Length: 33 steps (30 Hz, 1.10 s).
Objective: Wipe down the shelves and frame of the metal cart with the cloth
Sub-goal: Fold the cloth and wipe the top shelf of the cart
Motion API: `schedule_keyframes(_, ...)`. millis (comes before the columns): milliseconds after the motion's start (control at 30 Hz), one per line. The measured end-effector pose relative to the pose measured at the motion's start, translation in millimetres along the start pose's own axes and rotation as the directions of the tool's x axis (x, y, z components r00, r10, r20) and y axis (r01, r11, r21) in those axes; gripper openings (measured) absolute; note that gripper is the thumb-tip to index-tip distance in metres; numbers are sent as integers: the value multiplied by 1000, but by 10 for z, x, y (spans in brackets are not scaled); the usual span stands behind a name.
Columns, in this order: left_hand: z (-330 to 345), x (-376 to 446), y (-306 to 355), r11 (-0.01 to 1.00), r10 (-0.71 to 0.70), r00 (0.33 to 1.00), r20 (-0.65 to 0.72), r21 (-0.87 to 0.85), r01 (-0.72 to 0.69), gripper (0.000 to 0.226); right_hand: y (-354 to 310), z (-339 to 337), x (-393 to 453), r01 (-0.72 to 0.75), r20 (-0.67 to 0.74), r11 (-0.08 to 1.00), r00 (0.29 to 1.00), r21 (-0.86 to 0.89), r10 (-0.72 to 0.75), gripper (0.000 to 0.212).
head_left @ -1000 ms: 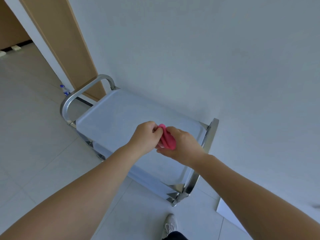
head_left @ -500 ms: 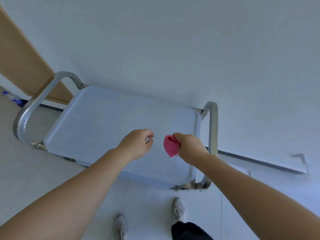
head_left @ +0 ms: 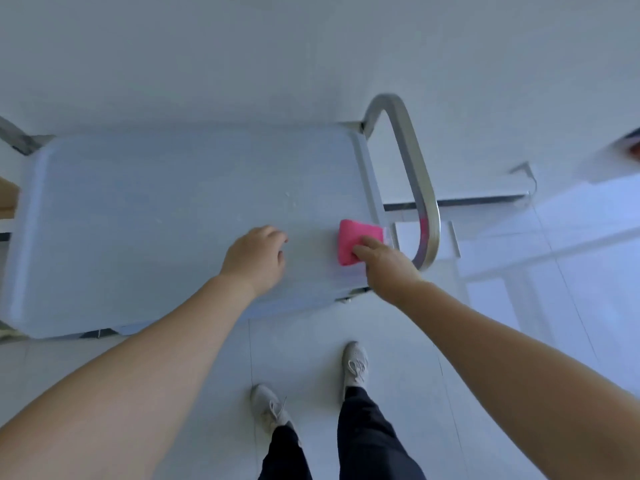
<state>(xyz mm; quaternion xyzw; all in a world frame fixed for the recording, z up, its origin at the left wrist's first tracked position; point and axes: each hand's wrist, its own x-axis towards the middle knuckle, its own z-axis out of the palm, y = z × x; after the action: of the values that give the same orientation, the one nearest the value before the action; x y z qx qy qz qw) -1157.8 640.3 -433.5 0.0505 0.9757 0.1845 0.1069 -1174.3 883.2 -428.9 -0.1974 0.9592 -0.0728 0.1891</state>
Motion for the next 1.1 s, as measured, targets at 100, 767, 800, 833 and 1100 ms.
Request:
schedule_keyframes(100, 188, -25, -76, 995, 97, 995, -21, 3, -97, 33, 4, 343, -265, 56, 108, 996, 993, -72, -48, 36)
schedule_keyframes(767, 914, 290, -481, 973, 122, 992, 12, 196, -122, 60, 44, 948, 256, -47, -22, 993, 999, -111, 45, 66)
schedule_keyframes(800, 920, 284, -488, 973, 126, 992, 11, 193, -125, 62, 55, 964, 258, -47, -27, 993, 999, -106, 45, 66)
schedule_keyframes(833, 919, 276, -495, 972, 130, 991, 13, 195, -130, 65, 62, 976, 264, -51, -30, 993, 998, -102, 48, 67)
schedule_keyframes(1100, 905, 295, -498, 974, 145, 989, 13, 173, -145, 65, 338, 713, 957, -165, -101, 979, 983, -123, 153, 64)
